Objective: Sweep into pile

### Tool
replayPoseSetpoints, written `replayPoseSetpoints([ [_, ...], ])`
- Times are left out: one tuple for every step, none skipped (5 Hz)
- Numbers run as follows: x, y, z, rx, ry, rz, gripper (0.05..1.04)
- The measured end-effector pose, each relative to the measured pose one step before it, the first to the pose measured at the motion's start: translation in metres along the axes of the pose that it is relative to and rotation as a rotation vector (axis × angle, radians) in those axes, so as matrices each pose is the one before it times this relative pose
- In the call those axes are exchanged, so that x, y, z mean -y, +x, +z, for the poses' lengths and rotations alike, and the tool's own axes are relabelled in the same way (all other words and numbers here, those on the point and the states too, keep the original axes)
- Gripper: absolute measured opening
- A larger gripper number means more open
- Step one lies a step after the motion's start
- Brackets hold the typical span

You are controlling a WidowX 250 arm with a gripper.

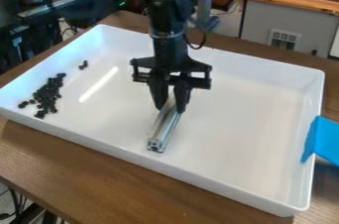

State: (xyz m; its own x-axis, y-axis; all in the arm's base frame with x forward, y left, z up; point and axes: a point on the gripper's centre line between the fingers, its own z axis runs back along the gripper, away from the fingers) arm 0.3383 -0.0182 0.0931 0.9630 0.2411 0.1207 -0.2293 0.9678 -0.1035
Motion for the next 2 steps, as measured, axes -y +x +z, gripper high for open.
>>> replayPoseSetpoints([
  [-0.00446, -0.01087, 0.00231, 0.0021, 0.0008, -0.0421, 0.34],
  [-0.01067, 0.00036, 0.00057, 0.0046, 0.0041, -0.0032, 0.34],
])
